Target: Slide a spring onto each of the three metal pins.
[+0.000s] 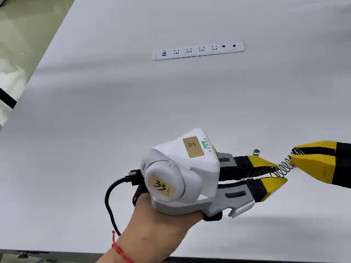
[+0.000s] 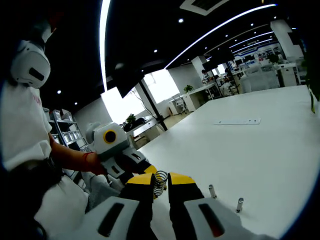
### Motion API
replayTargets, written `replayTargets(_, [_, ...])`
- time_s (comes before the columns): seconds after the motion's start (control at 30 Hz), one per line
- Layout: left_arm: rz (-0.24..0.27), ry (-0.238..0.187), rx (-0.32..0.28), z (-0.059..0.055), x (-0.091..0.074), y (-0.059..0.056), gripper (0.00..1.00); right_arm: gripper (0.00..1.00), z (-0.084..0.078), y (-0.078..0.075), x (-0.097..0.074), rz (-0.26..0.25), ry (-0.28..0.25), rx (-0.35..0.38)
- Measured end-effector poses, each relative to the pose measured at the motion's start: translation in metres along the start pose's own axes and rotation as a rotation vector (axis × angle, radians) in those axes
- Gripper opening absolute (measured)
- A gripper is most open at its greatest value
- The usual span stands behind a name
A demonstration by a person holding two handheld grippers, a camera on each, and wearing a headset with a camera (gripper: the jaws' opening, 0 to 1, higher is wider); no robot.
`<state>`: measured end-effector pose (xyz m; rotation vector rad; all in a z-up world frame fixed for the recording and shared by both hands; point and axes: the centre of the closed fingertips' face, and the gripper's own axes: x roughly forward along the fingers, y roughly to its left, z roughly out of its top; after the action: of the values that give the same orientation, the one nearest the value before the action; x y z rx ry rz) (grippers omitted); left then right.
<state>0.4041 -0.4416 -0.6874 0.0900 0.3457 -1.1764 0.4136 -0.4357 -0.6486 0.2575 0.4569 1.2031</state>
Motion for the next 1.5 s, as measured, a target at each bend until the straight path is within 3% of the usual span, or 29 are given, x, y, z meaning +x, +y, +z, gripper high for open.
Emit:
replayTargets(0.47, [-0.015,0.002,0.002,-0.001,0.001,-0.003,0.10,0.12,0.000,0.010,0.004,0.044,0.088,-0.109])
replayTargets(1.13, [-0.032,-0.009,0.006,-0.001,0.001,-0.005,0.10,0.13,-0.002,0.022,0.010,0.118,0.309,-0.375])
replayTargets(1.2, [-0.034,-0.011,0.005,-0.002,0.002,-0.006,0.10,0.16,-0.001,0.021,0.008,0.132,0.344,-0.386])
replayTargets(1.3, [-0.036,-0.013,0.006,-0.003,0.002,-0.006,0.10,0.18,-0.001,0.019,0.004,0.166,0.436,-0.480])
replayTargets(1.5, [-0.044,-0.013,0.013,-0.004,0.004,-0.007,0.10,0.20,-0.011,0.021,0.004,0.281,0.639,-0.618])
